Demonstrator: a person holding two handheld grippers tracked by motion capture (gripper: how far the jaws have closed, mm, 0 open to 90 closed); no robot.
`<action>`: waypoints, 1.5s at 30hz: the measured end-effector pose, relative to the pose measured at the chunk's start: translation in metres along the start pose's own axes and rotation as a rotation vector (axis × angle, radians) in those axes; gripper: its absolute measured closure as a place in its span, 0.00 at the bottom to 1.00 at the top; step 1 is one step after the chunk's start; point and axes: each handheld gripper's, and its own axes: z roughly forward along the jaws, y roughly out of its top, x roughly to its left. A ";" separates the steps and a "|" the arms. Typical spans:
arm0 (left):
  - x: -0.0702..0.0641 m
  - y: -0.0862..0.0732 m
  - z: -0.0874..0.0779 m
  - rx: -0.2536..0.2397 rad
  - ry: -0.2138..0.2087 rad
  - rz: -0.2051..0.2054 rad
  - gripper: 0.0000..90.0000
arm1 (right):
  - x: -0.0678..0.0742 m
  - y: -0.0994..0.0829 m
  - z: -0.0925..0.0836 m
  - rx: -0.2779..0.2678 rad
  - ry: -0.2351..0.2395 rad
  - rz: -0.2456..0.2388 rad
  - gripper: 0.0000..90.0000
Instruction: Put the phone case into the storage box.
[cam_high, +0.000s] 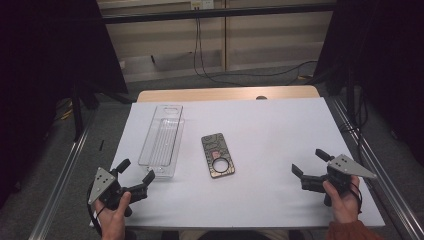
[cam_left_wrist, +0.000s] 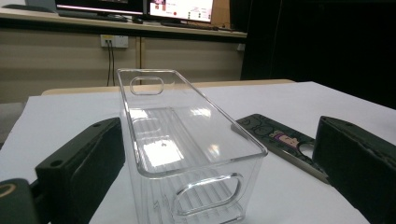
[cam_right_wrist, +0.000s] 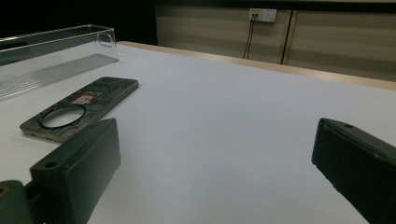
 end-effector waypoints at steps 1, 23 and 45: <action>0.000 0.000 0.000 -0.003 -0.007 -0.005 0.03 | -0.001 0.000 0.001 -0.001 -0.002 0.000 0.01; -0.003 0.001 -0.007 0.005 0.001 0.002 0.03 | 0.010 0.008 0.018 0.160 0.162 0.007 0.02; -0.005 0.001 -0.002 0.025 -0.006 0.032 0.03 | 0.031 0.019 0.040 0.340 0.337 -0.018 0.04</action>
